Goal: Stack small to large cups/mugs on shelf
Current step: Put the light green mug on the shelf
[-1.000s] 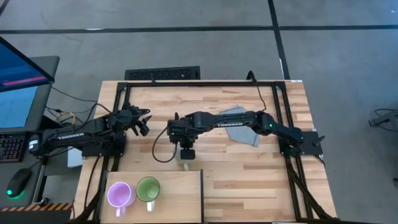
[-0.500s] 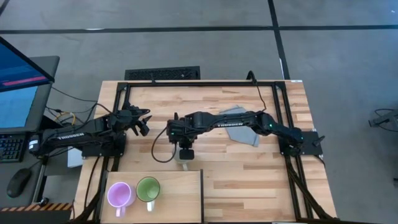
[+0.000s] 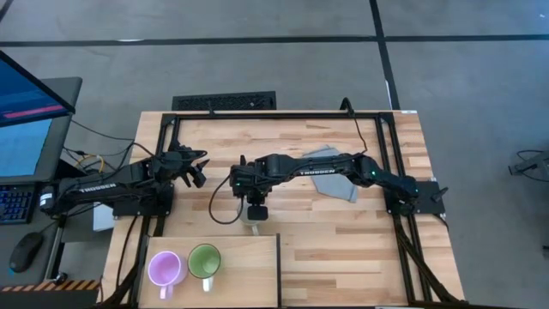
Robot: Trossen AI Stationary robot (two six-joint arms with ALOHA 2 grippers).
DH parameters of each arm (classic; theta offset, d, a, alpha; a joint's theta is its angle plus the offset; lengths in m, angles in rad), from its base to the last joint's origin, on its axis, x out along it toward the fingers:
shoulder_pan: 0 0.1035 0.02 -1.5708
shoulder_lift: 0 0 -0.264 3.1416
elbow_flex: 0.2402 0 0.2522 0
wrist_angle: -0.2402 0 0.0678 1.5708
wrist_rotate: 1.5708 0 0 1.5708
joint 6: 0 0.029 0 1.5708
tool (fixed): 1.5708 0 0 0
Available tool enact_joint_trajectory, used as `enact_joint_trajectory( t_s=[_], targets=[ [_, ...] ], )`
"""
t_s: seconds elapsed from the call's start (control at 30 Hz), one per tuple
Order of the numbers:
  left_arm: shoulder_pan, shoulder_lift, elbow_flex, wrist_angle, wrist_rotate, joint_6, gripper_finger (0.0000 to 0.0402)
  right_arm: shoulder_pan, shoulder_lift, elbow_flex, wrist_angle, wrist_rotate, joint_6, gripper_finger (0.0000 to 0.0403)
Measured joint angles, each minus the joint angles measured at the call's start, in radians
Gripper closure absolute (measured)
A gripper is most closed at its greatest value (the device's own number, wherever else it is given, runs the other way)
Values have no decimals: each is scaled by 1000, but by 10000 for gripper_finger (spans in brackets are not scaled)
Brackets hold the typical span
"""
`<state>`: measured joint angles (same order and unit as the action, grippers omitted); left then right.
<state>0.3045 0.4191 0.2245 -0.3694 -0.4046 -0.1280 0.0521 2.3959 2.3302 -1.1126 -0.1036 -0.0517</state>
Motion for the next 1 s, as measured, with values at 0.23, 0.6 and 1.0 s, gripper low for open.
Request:
enact_joint_trajectory(
  t_s=[0.23, 0.6, 1.0],
  targets=[
    [0, 0, 0, 0, 0, 0, 239, 0, 0, 0, -1, 0, 25, 355],
    [0, 0, 0, -1, 1, 0, 239, 0, 0, 0, -3, 0, 183, 355],
    [0, 0, 0, -3, 1, 0, 239, 13, 0, 0, -3, 0, 47, 355]
  ],
)
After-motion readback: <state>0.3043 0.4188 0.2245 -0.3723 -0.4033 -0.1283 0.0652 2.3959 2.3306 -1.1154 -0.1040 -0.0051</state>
